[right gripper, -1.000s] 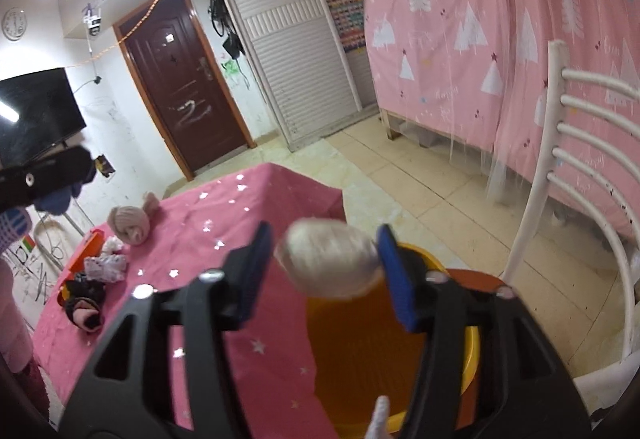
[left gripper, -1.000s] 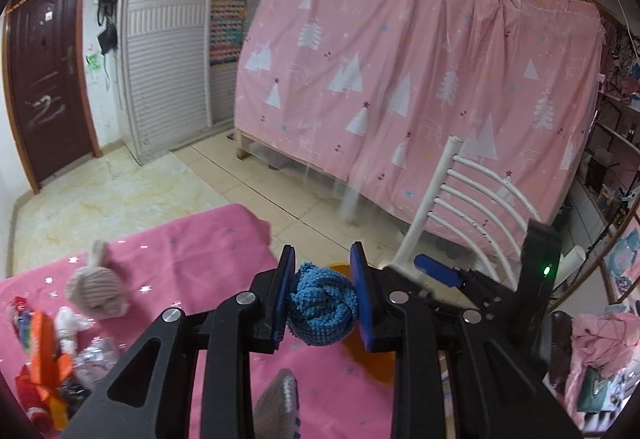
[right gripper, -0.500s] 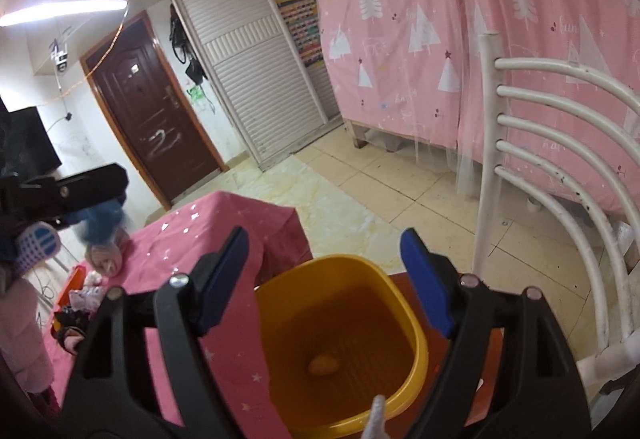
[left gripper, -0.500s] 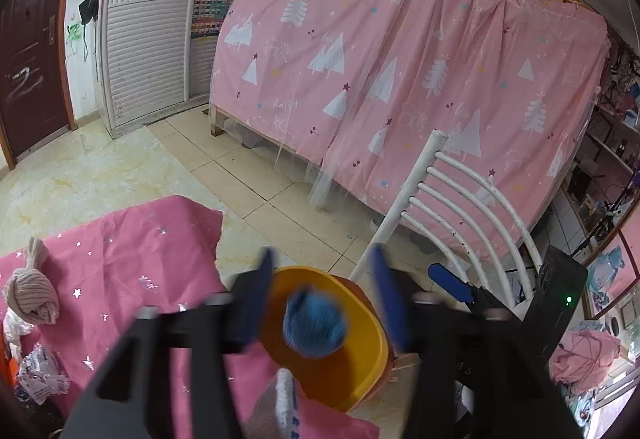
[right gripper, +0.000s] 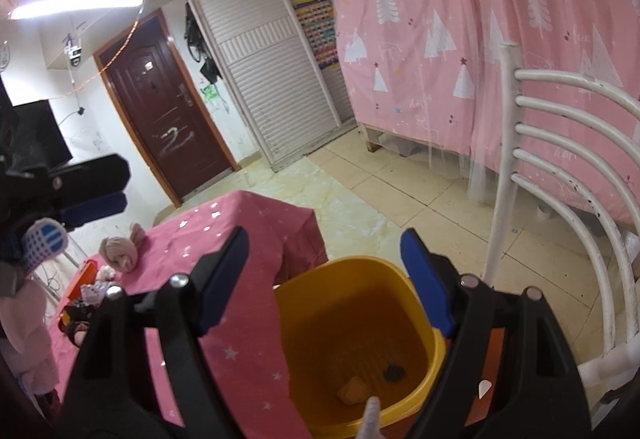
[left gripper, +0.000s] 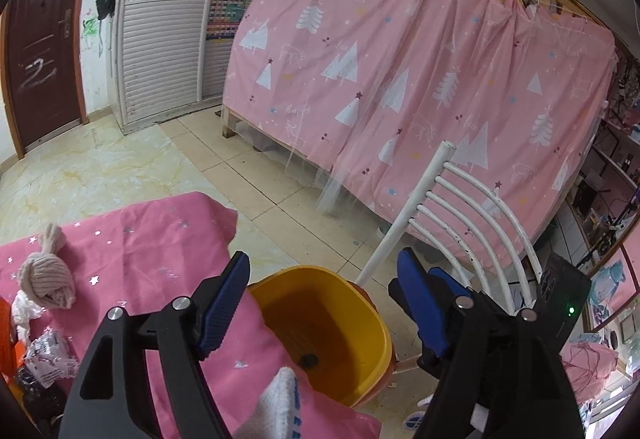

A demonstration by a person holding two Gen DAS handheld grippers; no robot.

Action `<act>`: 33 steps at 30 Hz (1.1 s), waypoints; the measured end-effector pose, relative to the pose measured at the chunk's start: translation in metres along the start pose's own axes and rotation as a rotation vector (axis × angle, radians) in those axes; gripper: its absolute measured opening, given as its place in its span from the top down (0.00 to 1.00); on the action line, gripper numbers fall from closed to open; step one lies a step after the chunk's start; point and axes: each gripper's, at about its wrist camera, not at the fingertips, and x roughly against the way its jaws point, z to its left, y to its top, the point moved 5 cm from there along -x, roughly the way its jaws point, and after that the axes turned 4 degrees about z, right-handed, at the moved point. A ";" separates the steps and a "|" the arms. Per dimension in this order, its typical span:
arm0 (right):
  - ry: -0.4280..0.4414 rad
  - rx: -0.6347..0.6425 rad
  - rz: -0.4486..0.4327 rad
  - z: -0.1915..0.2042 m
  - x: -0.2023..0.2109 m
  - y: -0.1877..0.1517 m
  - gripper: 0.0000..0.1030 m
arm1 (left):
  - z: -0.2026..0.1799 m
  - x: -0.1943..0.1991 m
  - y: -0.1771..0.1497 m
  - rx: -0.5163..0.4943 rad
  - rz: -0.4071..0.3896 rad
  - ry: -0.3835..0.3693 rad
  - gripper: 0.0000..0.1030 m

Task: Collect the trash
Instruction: 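Return to the bed and grasp the red knit hat with the left gripper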

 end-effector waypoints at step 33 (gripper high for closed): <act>0.247 0.368 0.130 0.217 -0.010 -0.050 0.21 | 0.203 0.188 -0.030 0.128 -0.162 0.337 0.31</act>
